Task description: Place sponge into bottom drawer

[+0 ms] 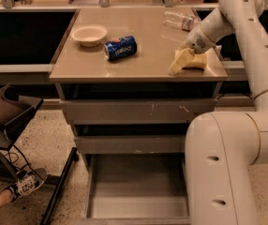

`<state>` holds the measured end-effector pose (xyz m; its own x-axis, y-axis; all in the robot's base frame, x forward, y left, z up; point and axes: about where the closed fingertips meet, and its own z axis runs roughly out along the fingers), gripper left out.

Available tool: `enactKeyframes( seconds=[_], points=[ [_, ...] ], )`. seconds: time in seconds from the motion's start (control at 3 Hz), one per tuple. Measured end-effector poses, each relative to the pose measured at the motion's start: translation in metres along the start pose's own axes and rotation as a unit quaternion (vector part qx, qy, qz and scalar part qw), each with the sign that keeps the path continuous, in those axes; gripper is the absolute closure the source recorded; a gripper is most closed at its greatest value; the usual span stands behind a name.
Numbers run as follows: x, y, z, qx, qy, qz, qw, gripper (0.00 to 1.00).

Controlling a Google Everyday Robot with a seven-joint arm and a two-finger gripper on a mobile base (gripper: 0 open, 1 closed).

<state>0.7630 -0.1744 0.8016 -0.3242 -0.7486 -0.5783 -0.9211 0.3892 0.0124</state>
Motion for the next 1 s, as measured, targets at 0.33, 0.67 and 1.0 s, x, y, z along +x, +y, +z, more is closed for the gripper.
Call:
enactKeyframes(
  seconds=[0.33, 0.67, 1.0],
  points=[
    [-0.007, -0.001, -0.006, 0.006, -0.012, -0.002, 0.9999, 0.65],
    [-0.008, -0.001, -0.009, 0.007, -0.011, -0.002, 0.9999, 0.89],
    [0.007, -0.004, -0.067, 0.055, -0.006, 0.050, 0.9972, 1.00]
  ],
)
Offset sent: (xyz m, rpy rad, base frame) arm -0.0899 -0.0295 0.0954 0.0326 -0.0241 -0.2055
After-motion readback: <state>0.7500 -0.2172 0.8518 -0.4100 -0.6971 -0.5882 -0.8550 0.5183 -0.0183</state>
